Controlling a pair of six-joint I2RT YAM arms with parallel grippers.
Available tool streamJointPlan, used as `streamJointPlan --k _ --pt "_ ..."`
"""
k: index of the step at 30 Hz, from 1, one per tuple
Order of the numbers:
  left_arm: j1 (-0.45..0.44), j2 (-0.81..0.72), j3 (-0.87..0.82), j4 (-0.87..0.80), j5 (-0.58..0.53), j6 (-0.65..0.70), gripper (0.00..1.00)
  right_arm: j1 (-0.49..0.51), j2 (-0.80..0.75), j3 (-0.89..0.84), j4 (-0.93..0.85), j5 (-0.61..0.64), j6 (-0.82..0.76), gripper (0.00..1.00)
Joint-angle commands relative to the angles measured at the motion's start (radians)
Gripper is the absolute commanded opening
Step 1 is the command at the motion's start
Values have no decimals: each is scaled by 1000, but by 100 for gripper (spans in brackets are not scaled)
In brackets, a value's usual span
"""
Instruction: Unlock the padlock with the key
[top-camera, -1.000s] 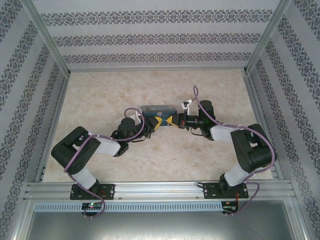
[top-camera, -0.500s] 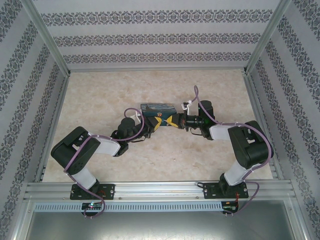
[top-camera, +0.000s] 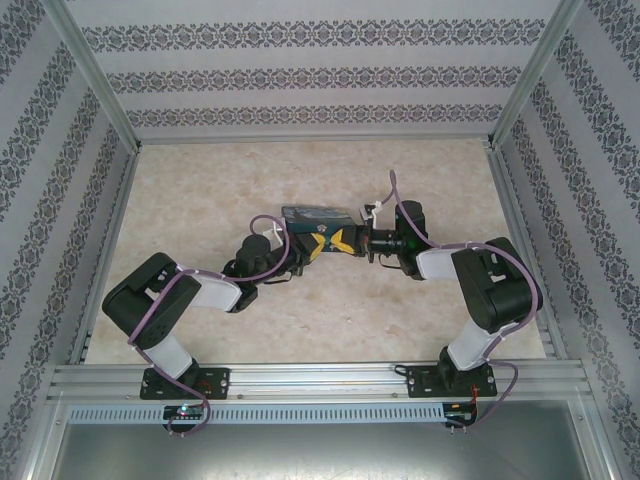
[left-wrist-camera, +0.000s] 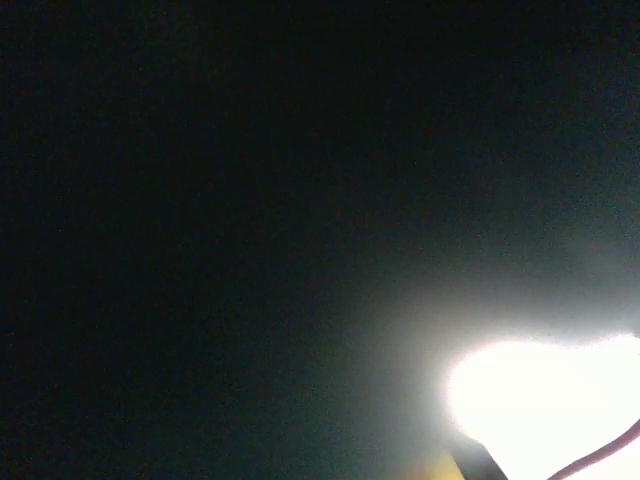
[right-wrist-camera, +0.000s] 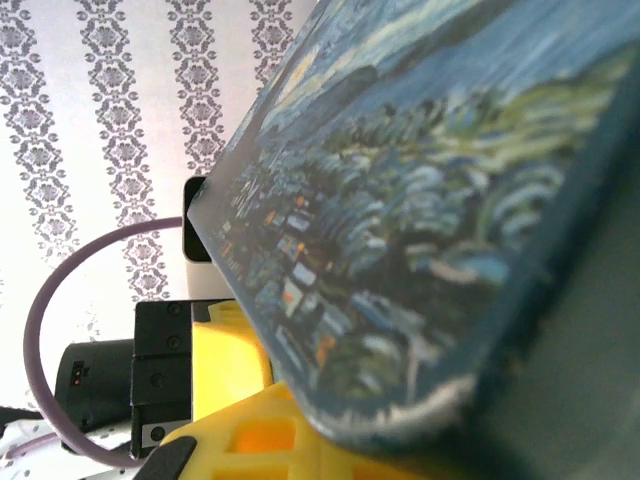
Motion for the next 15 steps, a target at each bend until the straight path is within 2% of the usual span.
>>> streamJointPlan --k 1,15 --pt "-48 -34 64 195 166 1 0 21 12 28 34 17 12 0" --pt "-51 -20 43 147 136 36 0 25 38 34 15 47 -15 0"
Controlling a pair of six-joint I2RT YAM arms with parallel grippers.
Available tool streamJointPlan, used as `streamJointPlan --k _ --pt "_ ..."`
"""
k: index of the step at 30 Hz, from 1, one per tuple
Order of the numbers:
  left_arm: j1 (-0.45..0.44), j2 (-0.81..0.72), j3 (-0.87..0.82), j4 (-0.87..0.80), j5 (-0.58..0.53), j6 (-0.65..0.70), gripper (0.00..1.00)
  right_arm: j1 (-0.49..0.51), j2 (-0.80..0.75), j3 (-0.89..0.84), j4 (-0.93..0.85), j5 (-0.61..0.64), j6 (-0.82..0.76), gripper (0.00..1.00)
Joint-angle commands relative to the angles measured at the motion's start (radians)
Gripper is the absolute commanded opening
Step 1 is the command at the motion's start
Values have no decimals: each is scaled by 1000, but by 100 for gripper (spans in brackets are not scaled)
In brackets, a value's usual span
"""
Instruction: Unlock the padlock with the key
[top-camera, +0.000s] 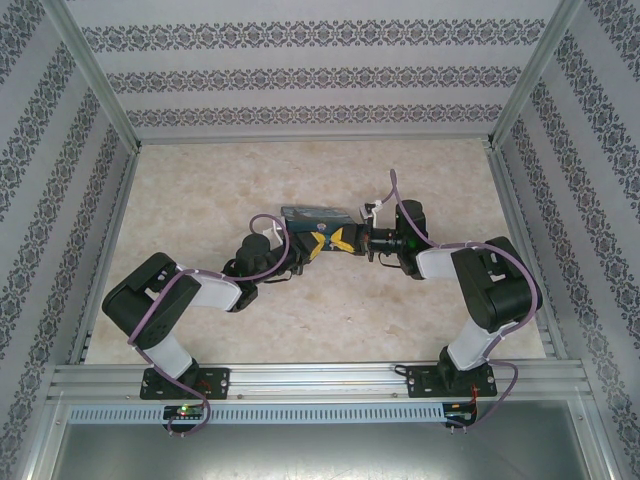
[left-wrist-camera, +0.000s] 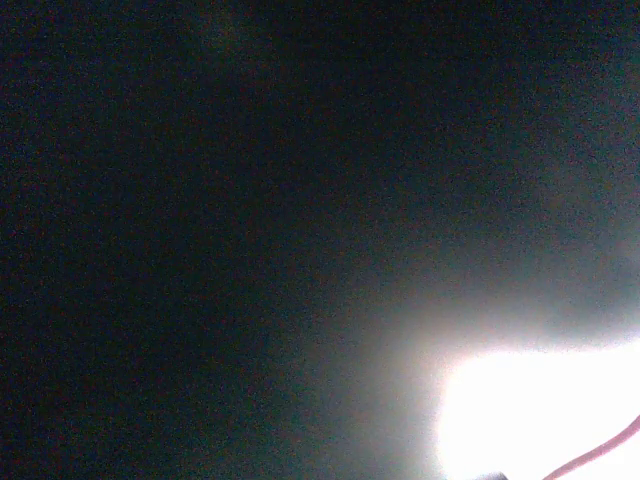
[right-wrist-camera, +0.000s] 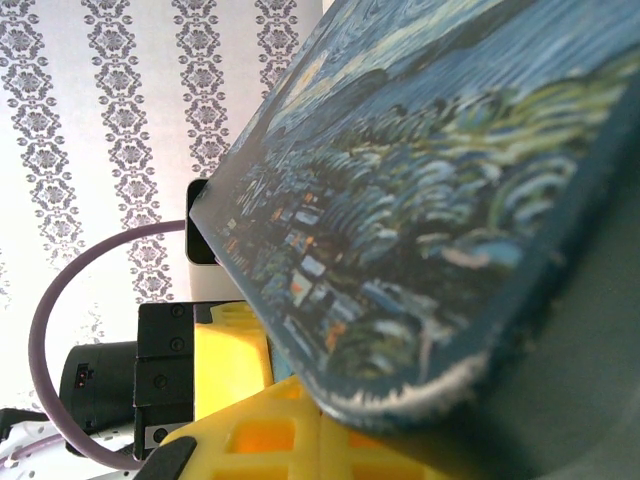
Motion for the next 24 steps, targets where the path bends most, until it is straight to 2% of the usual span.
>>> streamJointPlan --k 1,3,9,16,19,24 --pt "-51 -15 35 134 139 48 0 28 33 29 8 47 -23 0" --pt "-51 -3 22 112 114 75 0 31 35 30 -11 65 -39 0" --pt "-49 48 -23 73 16 144 0 27 41 13 -19 102 -61 34" --pt "-40 106 -56 115 -33 154 0 15 -15 -66 -57 119 -108 62" --pt "-37 114 -59 105 -40 168 0 7 -67 -118 -115 133 -147 69" --pt "-30 130 -61 103 -32 173 0 0 -173 -175 -234 180 -232 70"
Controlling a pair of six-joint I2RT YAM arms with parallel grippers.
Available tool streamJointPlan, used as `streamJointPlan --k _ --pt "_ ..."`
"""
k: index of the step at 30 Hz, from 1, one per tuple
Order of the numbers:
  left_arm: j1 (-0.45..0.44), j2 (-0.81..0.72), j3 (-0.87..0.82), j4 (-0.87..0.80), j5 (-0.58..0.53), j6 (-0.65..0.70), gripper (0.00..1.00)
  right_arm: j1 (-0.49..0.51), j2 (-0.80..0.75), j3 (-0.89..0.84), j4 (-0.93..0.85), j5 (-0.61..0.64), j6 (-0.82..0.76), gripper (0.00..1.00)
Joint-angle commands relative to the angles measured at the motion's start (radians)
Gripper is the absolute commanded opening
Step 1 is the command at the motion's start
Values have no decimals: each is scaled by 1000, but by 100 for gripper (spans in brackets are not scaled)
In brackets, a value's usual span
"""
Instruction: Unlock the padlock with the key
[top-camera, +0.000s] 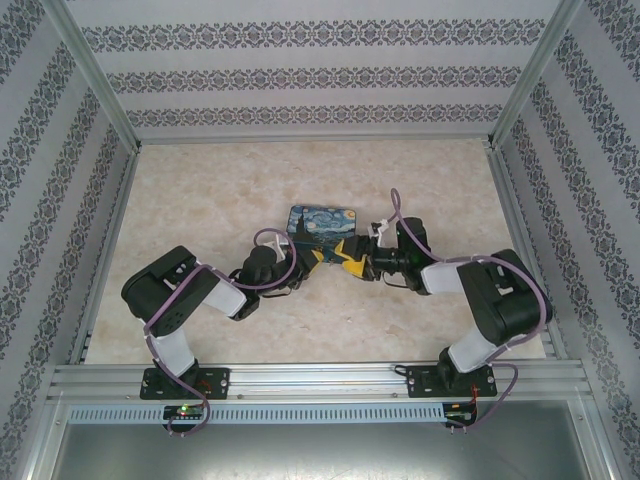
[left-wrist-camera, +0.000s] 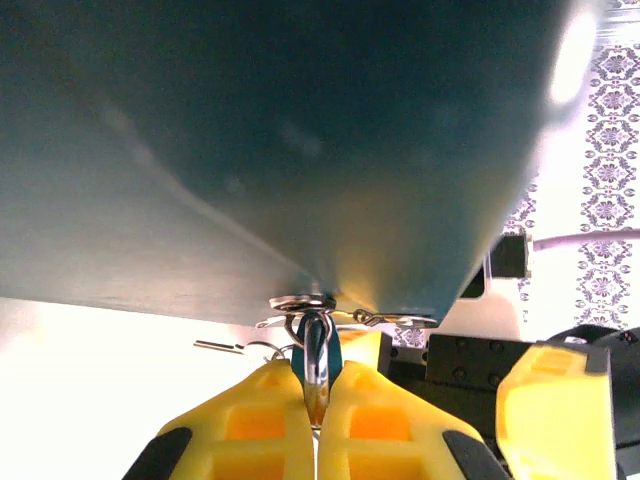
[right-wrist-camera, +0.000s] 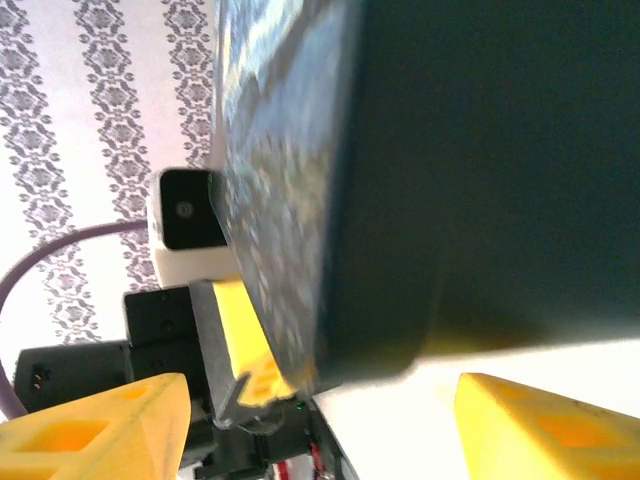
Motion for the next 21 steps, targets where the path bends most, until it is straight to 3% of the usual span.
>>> streamJointPlan --k 1,5,10,13,21 --pt "-1 12 -1 79 14 37 0 -11 -78 -25 -111 57 -113 70" --pt "2 25 0 85 30 33 0 16 -153 -1 -280 130 -255 67" --pt "2 43 8 92 50 9 0 144 -244 104 -596 400 -573 63" --pt "2 44 16 82 60 -1 0 217 -270 119 -654 570 -684 61" --pt "2 43 42 44 103 -42 0 376 -257 127 -672 859 -881 46"
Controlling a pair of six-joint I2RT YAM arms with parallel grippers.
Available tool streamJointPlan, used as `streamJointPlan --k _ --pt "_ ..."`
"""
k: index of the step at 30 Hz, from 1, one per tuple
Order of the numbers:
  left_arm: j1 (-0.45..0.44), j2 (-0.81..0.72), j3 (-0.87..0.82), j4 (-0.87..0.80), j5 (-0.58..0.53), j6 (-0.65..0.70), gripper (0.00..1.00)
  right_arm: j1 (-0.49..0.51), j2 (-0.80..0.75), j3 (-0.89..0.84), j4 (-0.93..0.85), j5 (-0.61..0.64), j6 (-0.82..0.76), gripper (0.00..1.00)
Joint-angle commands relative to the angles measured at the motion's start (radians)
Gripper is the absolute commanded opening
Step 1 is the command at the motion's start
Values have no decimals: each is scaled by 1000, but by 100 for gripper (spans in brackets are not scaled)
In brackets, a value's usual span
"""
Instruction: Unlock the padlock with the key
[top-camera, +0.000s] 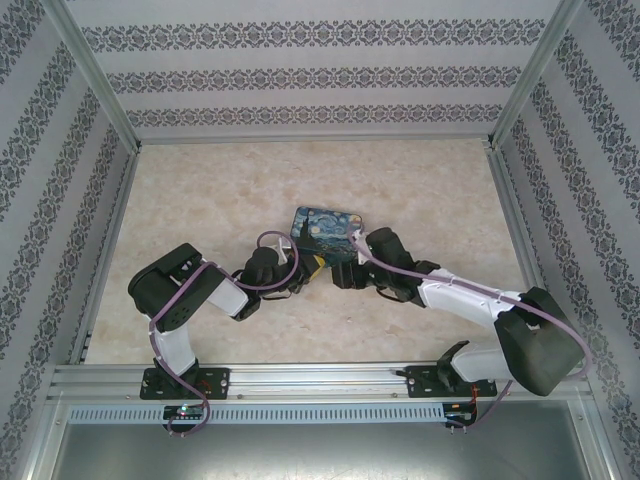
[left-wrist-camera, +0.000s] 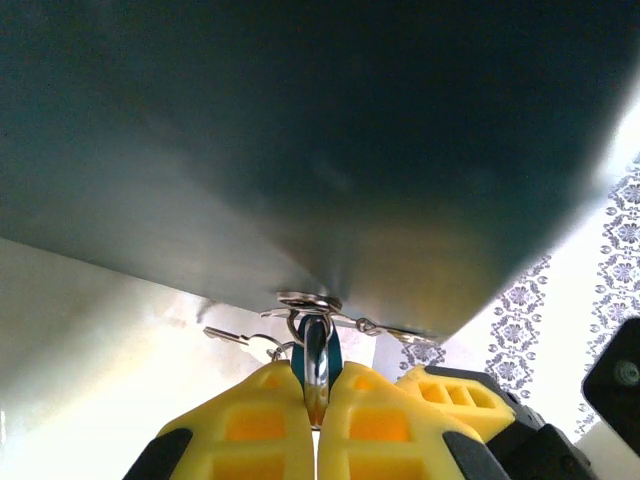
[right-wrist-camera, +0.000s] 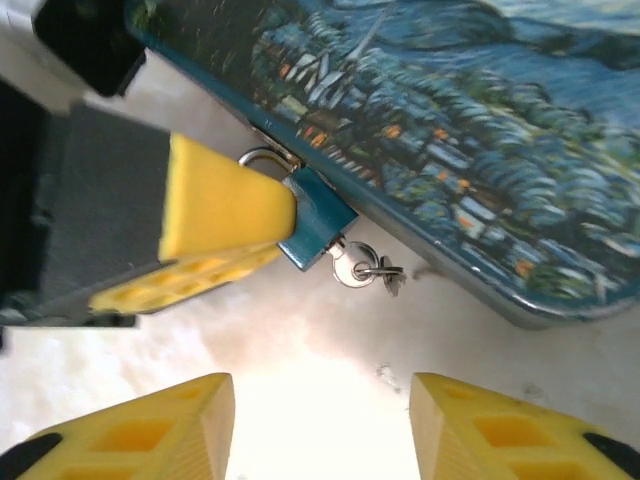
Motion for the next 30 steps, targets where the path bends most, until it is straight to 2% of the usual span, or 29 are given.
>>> streamJointPlan --k 1,4,11,25,30 --pt "1 -1 38 41 46 -31 0 54 16 24 -41 198 -151 45" --pt "1 -3 45 30 55 -45 0 92 37 33 -34 252 -190 39" --pt "1 -6 48 23 64 -57 0 116 93 64 -26 312 -217 35" --pt "1 -6 45 31 71 -60 0 122 190 152 -32 333 -233 27" --pt "1 -4 46 32 76 -63 0 113 210 172 -24 316 -222 15"
